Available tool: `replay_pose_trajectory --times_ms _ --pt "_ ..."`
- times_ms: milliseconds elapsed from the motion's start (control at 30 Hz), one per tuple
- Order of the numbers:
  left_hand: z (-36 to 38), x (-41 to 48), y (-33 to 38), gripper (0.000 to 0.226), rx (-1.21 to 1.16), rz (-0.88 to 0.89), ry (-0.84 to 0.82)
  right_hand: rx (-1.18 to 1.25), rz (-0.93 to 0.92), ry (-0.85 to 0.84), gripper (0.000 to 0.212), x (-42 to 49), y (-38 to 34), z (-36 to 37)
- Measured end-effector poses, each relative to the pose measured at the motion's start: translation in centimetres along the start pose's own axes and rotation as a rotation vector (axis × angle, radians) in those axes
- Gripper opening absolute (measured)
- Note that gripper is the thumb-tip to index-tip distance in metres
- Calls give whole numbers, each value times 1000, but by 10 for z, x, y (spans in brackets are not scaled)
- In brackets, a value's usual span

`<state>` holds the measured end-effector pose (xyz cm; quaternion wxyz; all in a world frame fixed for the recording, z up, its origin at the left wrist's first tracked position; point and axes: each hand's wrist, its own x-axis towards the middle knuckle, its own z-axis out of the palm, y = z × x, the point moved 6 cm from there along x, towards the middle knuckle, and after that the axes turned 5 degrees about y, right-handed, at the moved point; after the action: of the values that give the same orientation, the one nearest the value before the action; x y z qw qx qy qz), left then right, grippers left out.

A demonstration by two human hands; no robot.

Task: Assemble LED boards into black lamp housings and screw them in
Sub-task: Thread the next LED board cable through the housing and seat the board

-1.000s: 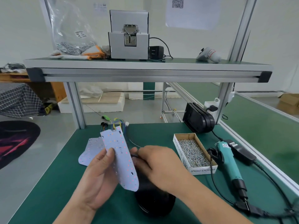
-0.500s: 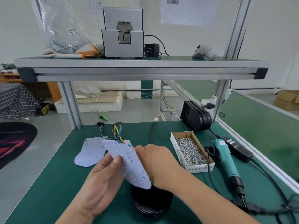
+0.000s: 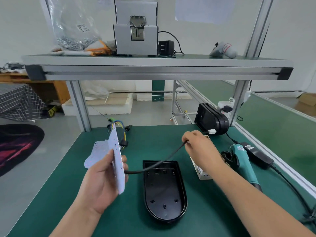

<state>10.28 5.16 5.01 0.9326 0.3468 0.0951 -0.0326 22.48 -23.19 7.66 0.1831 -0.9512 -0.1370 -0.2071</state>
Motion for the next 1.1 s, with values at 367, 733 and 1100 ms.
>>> replay_pose_trajectory --times_ms 367,733,1100 --pt "2 4 -28 23 98 -61 44 982 132 279 15 -27 -20 -36" --pt "-11 13 -44 32 269 -62 72 1149 37 180 20 -60 -48 -16" --pt "-3 12 -41 37 345 -15 -46 950 -50 29 18 -68 -59 -9"
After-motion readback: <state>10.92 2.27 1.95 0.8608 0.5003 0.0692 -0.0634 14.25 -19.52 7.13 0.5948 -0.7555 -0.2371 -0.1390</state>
